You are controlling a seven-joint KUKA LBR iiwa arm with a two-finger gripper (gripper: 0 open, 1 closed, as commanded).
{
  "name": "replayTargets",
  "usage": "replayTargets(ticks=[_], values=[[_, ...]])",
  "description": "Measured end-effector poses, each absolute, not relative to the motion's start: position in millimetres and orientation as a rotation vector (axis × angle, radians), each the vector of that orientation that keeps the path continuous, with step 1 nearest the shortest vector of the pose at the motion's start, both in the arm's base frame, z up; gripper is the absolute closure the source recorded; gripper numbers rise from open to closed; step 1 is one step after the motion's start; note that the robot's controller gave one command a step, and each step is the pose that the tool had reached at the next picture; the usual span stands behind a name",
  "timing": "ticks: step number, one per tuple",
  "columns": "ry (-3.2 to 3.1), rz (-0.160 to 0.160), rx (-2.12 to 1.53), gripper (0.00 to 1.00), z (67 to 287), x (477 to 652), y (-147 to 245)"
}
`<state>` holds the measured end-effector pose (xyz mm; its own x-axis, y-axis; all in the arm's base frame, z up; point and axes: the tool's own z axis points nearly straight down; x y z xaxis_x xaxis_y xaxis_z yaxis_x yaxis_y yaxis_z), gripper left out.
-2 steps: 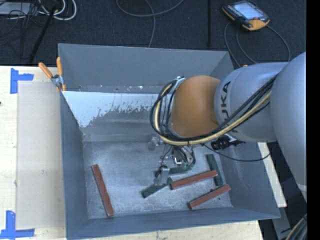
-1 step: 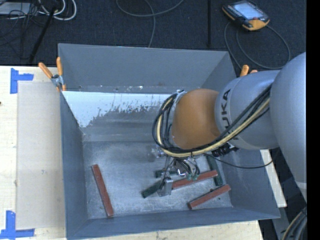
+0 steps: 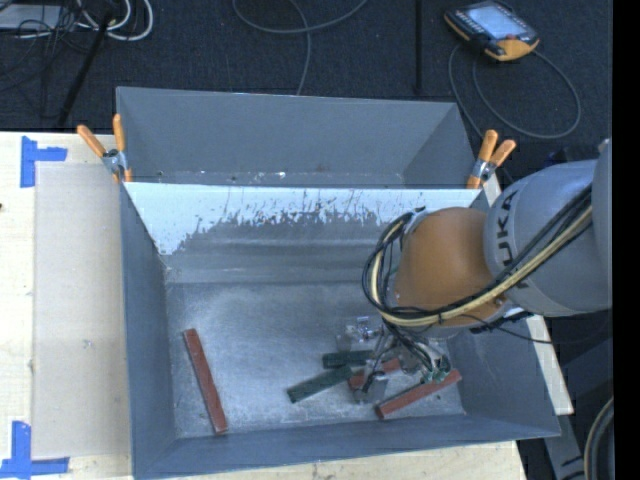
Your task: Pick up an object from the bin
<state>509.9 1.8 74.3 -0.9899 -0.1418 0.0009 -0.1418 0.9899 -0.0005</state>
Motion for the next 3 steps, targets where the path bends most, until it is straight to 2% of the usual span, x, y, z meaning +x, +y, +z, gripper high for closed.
replayTargets(ticks=[1, 2, 3], values=[[-3.133, 0.001, 0.223, 1.0, 74, 509.9, 2], [-3.129, -0.001, 0.249, 1.0, 274, 519.1, -2], [-3.13, -0.001, 0.257, 1.0, 342, 522.6, -3]])
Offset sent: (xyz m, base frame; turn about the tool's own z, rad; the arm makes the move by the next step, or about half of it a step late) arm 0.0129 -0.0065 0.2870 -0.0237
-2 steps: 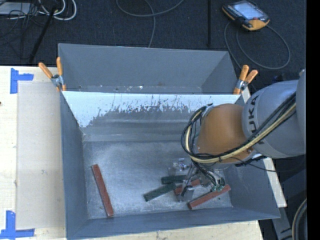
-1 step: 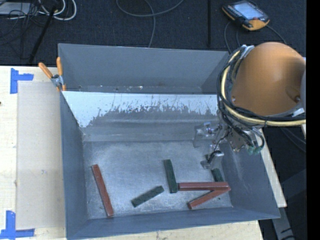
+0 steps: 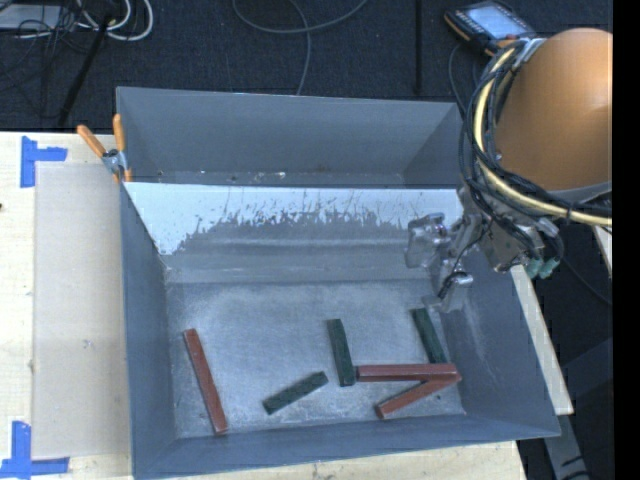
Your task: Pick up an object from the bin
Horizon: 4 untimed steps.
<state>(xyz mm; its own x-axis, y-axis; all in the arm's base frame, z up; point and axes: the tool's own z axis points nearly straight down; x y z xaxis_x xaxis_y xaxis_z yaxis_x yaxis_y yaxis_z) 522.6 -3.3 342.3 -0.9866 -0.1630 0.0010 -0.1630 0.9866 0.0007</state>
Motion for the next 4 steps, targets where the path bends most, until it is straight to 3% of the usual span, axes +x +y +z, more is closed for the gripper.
replayTargets(ticks=[1, 2, 3, 4], values=[[-3.14, 0.0, 0.188, 0.0, 260, 524.1, -20], [-3.142, 0.0, 0.149, 0.0, 201, 524.8, -28], [-3.132, 0.0, 0.28, 0.0, 133, 509.8, -45], [-3.137, 0.0, -0.113, 1.0, 73, 521.9, -23]])
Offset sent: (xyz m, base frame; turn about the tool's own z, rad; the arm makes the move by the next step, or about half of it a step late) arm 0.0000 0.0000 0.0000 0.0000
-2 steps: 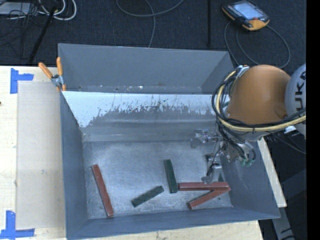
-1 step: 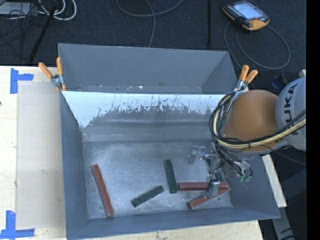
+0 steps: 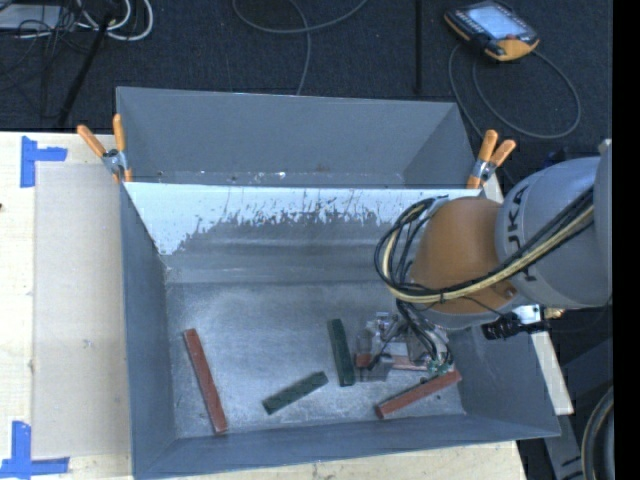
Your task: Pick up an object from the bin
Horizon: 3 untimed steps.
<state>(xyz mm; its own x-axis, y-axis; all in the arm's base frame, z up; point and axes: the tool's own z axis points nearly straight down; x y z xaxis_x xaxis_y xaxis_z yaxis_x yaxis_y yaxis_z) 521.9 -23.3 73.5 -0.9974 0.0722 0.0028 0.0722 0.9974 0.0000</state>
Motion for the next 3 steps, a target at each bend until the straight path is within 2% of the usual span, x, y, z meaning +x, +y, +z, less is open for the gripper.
replayTargets(ticks=[1, 2, 3], values=[[-3.137, 0.0, -0.113, 1.0, 73, 521.9, -23], [-3.13, 0.0, -0.079, 1.0, 113, 518.1, -26], [-3.141, 0.0, -0.046, 1.0, 260, 488.6, -18]])
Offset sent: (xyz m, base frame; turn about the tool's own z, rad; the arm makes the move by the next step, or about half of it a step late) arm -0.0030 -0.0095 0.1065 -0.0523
